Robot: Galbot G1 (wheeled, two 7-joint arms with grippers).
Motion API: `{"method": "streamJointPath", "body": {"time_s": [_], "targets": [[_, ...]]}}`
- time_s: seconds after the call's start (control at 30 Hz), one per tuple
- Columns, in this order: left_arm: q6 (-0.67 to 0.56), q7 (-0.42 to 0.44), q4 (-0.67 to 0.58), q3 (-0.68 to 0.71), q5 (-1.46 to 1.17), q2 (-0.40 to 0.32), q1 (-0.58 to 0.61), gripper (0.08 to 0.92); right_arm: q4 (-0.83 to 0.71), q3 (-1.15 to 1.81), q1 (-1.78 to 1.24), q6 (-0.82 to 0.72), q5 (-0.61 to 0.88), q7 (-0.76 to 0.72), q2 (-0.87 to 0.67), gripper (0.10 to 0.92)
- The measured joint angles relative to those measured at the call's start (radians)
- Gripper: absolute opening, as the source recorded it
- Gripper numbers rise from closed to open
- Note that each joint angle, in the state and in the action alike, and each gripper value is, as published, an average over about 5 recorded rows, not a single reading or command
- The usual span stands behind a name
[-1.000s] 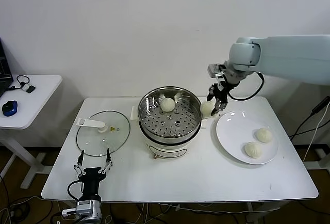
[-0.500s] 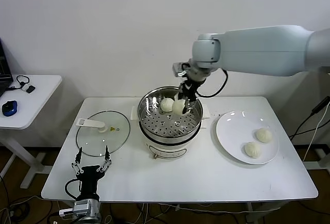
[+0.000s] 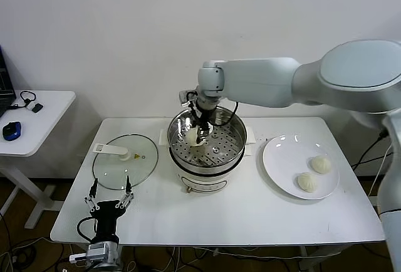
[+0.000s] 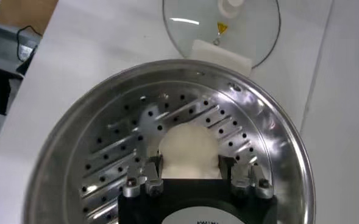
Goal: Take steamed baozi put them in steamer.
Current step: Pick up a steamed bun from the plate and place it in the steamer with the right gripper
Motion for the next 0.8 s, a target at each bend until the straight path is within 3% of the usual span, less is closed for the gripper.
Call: {"method": "streamJointPath", "body": {"time_s": [0.4,0.67,0.8], "targets": [[-0.003,-0.001,-0.004,-0.003,-0.005,0.001,0.0,0.823,-0.146,0.03,-0.102,0.003,-0.025,-0.006,0.083,0.623],[-0.002,0.0,-0.012,-0.004,-0.006,0.001,0.007,0.823,-0.159,0.035,-0.106,0.002,-0.021,-0.016,0.088,0.798],[0.002,0.003,-0.018,-0.004,-0.006,0.001,0.01,0.823,-0.139,0.025,-0.072,0.005,-0.007,-0.031,0.069,0.82]]}}
